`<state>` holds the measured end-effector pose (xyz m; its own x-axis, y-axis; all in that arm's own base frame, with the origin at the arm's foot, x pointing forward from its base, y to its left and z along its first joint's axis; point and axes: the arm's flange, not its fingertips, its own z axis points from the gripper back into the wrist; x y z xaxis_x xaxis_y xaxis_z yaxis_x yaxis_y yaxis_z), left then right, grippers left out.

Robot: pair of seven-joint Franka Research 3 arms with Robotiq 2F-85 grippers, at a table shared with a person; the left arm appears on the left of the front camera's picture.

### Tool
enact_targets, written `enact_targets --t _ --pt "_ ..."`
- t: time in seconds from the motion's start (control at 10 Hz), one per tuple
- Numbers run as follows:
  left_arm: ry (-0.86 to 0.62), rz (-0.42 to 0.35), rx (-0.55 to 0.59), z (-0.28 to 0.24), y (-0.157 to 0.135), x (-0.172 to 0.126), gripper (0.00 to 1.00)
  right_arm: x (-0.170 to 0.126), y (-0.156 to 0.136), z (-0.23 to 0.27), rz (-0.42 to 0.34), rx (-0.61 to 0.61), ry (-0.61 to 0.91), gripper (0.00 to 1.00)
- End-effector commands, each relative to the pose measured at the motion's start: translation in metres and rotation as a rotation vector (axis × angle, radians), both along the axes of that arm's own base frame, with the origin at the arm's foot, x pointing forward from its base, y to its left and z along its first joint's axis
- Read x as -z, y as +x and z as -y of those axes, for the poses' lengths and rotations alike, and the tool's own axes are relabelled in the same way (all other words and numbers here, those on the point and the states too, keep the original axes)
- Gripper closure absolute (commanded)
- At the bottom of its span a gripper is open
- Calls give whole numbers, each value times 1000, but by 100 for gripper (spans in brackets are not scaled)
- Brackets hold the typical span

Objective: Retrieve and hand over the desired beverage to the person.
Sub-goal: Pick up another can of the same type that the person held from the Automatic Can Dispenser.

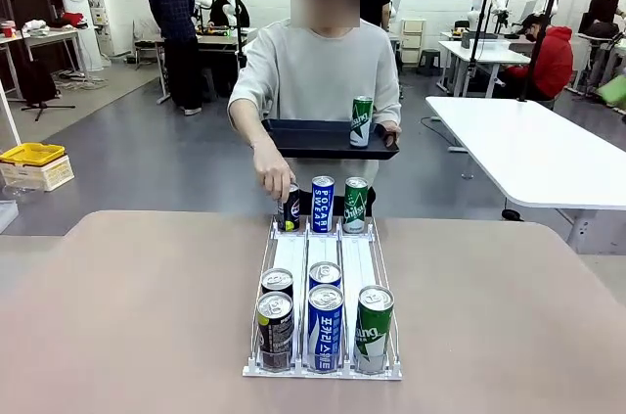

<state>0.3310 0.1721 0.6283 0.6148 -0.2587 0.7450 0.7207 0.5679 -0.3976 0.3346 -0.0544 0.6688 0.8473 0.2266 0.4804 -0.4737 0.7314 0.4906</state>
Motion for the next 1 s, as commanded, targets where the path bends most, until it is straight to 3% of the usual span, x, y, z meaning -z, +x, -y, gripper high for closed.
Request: enact_targets --t 0.0,0.2,0.5,0.9 --pt "-12 23 14 -1 0 -1 0 2 10 33 24 -68 153 0" --pt "-12 23 14 -1 0 -1 0 9 5 61 110 -22 229 0" --pt "-12 23 14 -1 0 -1 0 21 -5 66 132 123 172 0" --pt "-12 23 14 -1 0 -1 0 19 -13 53 157 121 77 0"
